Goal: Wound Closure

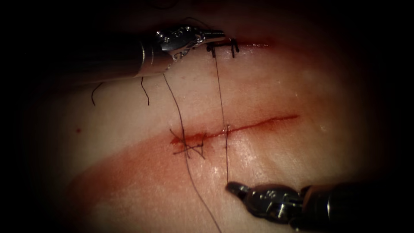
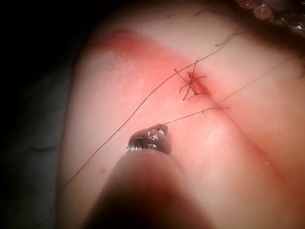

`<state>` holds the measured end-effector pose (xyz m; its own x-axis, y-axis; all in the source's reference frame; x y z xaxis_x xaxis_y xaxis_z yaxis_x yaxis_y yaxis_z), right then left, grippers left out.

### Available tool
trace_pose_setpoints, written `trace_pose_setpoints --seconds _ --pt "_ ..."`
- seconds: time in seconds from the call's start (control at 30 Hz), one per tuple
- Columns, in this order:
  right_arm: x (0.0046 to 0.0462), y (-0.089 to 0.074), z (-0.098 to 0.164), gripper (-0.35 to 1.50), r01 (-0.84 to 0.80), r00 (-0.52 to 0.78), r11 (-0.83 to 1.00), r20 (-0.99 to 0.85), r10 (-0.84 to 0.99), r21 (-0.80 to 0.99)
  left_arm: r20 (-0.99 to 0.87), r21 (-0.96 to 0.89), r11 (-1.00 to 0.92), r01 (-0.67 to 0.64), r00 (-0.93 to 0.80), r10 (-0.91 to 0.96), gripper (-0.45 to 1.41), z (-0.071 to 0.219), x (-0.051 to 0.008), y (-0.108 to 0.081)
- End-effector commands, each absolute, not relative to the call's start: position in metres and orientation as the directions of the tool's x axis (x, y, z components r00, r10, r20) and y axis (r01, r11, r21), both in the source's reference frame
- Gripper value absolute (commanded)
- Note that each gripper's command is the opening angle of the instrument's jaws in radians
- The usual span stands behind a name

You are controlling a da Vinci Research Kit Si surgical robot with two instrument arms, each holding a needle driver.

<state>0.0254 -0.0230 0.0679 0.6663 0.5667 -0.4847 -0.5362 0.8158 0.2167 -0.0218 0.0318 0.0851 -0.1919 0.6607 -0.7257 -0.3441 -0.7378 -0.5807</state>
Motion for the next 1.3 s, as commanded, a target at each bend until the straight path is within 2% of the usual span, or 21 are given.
trace_pose_setpoints --seconds 0.03,0.5,1.3 --pt "0.0258 -0.0238 0.0684 -0.35 -0.535 0.667 0.816 -0.483 0.568 0.221 -0.726 -0.581 -0.739 -0.342 -0.192 0.66 -0.45 0.0859 -0.0224 0.0321" --pt "0.0253 -0.0227 0.0686 -0.35 -0.539 0.657 0.812 -0.491 0.572 0.225 -0.757 -0.512 -0.789 -0.339 -0.257 0.601 -0.45 0.0903 -0.0248 0.0336" --pt "0.0253 -0.0243 0.0692 -0.35 -0.532 0.669 0.818 -0.485 0.563 0.216 -0.769 -0.462 -0.811 -0.359 -0.293 0.568 -0.45 0.0955 -0.0241 0.0339"
